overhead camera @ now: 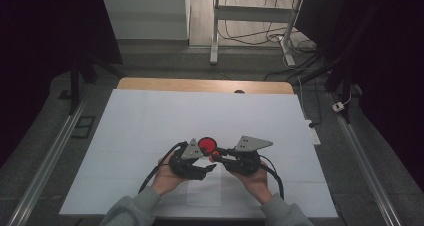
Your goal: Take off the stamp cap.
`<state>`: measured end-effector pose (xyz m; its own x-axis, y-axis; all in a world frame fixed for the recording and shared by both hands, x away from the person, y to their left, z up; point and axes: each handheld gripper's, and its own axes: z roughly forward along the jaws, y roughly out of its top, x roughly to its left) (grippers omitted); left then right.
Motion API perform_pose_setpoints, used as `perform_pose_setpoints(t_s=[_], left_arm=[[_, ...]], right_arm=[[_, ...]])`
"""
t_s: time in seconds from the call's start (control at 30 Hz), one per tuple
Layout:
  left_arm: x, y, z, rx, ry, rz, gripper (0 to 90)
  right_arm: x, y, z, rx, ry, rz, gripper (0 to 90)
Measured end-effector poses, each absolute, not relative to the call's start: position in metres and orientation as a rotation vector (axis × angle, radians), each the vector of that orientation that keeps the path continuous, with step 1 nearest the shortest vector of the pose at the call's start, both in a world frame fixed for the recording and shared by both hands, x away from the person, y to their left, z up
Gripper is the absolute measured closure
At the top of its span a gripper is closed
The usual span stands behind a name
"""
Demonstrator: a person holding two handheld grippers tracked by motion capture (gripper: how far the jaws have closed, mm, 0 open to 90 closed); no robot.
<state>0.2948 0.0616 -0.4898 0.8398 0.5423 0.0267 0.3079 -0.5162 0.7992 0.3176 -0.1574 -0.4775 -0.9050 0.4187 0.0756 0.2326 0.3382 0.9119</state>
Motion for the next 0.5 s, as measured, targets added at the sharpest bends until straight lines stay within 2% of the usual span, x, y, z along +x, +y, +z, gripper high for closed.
perform_pose_setpoints(t_s=[0.5], left_arm=[[0.2934,0.0554,-0.4933,2.162,0.586,0.381,45.6]], right_arm=[[0.3181,-0.1566,-0.4786,0.598,2.429,1.605,71.7]])
